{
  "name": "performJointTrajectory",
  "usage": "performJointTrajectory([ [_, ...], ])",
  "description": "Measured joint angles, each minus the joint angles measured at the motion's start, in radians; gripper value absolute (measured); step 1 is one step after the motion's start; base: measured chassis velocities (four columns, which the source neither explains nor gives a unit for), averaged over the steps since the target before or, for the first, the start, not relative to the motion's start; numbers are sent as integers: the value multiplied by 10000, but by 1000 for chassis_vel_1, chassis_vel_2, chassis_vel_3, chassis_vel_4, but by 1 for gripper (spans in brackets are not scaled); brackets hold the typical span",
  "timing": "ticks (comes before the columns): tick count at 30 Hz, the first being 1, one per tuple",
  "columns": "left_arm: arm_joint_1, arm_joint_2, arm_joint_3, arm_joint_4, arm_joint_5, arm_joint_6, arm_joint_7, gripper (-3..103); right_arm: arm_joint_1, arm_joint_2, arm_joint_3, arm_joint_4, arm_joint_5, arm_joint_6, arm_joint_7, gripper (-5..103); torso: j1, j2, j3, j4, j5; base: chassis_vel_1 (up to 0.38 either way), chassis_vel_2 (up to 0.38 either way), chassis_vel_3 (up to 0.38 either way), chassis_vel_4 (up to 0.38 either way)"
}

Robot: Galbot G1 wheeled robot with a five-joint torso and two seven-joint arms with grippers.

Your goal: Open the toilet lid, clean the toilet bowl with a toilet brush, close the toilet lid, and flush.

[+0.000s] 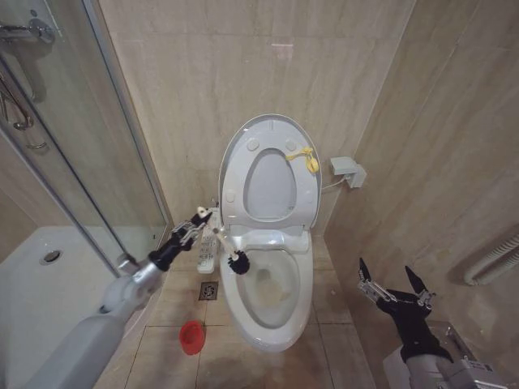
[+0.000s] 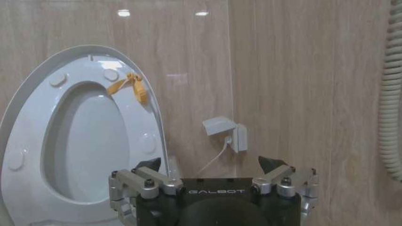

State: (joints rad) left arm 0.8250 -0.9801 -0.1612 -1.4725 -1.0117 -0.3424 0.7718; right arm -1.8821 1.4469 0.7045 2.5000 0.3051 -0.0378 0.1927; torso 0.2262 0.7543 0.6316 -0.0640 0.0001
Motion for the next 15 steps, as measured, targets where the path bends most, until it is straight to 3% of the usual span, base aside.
performJointTrajectory([
  [6, -937, -591, 1190, 1078, 266, -240, -314, 22, 0, 0, 0, 0, 0, 0, 0, 100, -1, 0, 0, -2, 1, 0, 0, 0, 0],
  [15, -2299, -1701, 2483, 3908, 1244, -1224, -384, 22, 0, 0, 0, 0, 0, 0, 0, 100, -1, 1, -1, 0, 0, 0, 0, 0, 0],
])
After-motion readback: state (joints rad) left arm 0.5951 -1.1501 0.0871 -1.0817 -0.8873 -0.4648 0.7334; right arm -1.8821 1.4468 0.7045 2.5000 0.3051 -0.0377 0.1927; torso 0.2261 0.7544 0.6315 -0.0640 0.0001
